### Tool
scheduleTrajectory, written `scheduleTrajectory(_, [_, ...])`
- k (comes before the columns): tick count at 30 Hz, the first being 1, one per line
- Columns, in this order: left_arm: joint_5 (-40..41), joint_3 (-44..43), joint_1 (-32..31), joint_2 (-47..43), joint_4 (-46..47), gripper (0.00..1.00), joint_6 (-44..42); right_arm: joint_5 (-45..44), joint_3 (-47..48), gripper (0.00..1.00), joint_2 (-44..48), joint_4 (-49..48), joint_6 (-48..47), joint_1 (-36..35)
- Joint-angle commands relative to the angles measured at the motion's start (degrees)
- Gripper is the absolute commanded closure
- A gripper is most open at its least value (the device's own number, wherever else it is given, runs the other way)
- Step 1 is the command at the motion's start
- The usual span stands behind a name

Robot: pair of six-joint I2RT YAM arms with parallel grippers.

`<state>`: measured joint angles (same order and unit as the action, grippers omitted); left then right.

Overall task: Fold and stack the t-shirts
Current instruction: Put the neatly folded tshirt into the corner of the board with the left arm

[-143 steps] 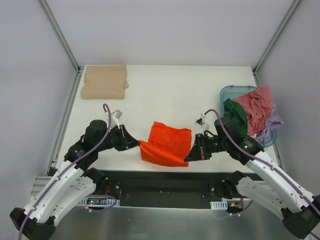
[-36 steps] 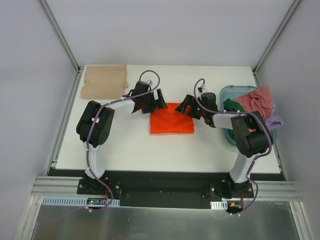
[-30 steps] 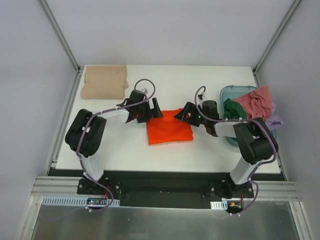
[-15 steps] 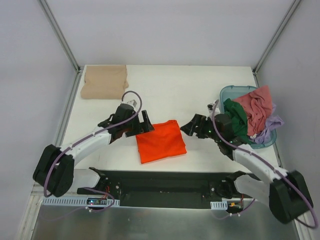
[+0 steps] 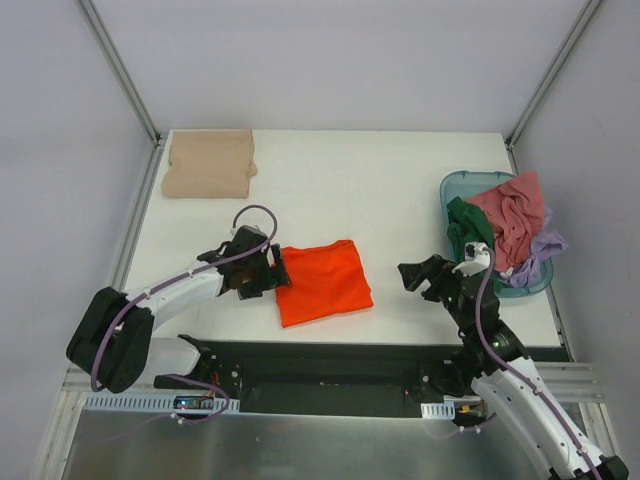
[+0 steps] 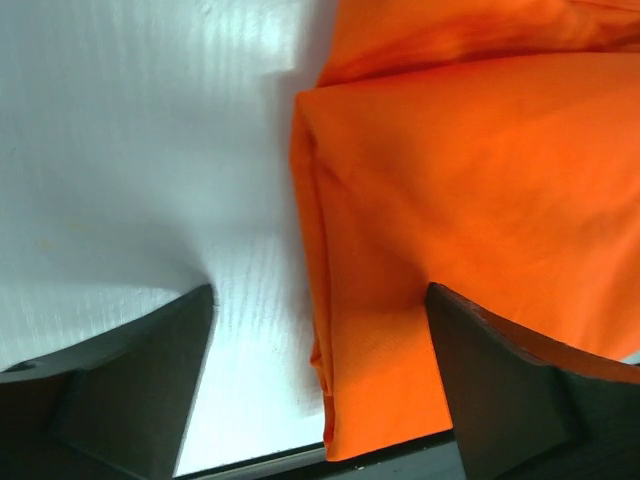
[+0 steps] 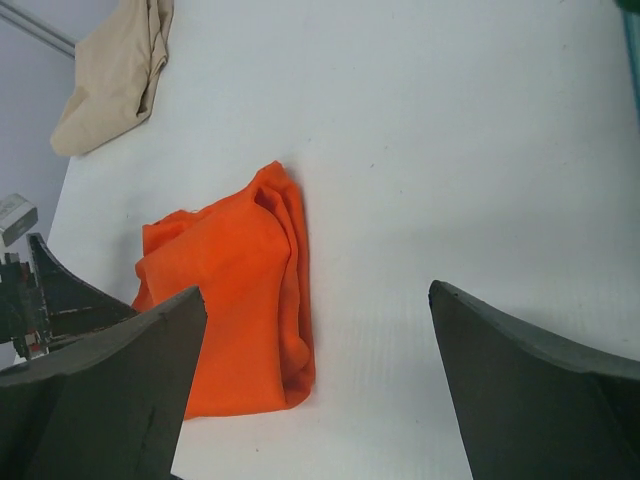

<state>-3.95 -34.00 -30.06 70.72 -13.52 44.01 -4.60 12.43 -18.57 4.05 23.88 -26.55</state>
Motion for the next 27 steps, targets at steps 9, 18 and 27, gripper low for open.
scheduleTrajectory(9, [6.12,-7.21,-6.49,18.03,-3.17,0.38,6.78,-3.14,3.39,0.04,-2.87,4.82,-4.36,0.09])
scheduleTrajectory(18, [14.22,-17.58,-11.42,32.8,-12.4,0.72,10.83,-5.59,3.39,0.04,-0.77,7.02,-4.72,0.09])
scheduleTrajectory(27, [29.67,-30.24,-11.86,35.72,-19.52,1.0,1.27,-8.06,3.31,0.04,1.69,9.22,-5.42,0.09])
